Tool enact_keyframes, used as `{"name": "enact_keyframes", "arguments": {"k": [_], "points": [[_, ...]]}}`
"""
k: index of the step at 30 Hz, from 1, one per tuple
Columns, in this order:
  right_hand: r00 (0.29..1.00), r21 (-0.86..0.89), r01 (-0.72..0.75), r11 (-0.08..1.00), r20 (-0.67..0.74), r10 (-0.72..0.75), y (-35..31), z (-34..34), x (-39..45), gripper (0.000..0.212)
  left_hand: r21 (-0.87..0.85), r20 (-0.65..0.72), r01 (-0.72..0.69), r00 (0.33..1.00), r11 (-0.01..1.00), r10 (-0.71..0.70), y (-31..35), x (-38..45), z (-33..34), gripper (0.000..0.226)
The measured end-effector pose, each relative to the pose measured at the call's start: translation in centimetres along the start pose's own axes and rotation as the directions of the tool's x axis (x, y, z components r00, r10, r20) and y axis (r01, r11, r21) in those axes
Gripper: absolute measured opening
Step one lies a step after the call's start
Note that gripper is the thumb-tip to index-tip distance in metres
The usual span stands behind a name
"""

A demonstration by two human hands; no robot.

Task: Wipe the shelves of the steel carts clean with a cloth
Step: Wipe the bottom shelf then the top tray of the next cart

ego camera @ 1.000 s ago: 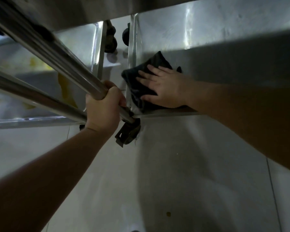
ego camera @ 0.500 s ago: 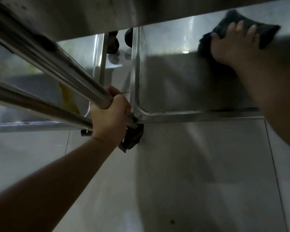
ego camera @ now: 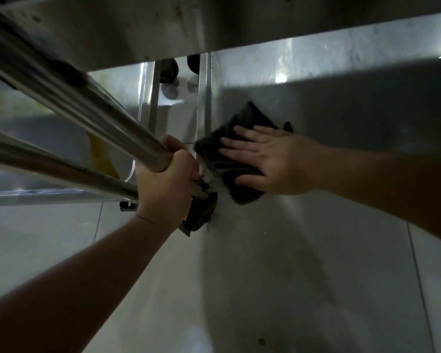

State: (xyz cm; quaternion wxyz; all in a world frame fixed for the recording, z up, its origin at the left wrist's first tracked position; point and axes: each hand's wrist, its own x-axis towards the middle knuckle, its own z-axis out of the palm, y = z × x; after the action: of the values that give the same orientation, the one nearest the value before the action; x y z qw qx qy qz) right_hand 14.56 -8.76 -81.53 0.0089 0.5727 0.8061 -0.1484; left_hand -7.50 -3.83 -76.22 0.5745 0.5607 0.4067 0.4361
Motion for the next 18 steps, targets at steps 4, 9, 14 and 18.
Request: {"name": "enact_keyframes", "arguments": {"k": [4,9,14,18], "points": [[0.958,0.005,-0.286,0.958,-0.032,0.286,7.9,-1.9,-1.6,0.091,0.010,-0.008,0.016,1.000,1.000,-0.016,-0.2,0.0,-0.1,0.012],[0.717,0.159,-0.660,0.735,-0.160,0.678,12.8,-3.8,3.3,0.082,0.025,-0.054,0.046,0.998,0.999,-0.045,-0.2,-0.2,0.0,0.015],[0.774,0.239,-0.597,0.766,-0.077,0.628,6.5,-4.1,9.9,0.082,0.090,-0.047,0.015,0.999,0.996,-0.011,0.1,0.1,-0.1,0.020],[0.913,0.162,-0.398,0.903,-0.024,0.407,-0.5,-2.5,11.0,0.076,0.119,-0.083,0.005,0.997,0.993,0.005,0.0,0.3,-0.2,0.016]]}}
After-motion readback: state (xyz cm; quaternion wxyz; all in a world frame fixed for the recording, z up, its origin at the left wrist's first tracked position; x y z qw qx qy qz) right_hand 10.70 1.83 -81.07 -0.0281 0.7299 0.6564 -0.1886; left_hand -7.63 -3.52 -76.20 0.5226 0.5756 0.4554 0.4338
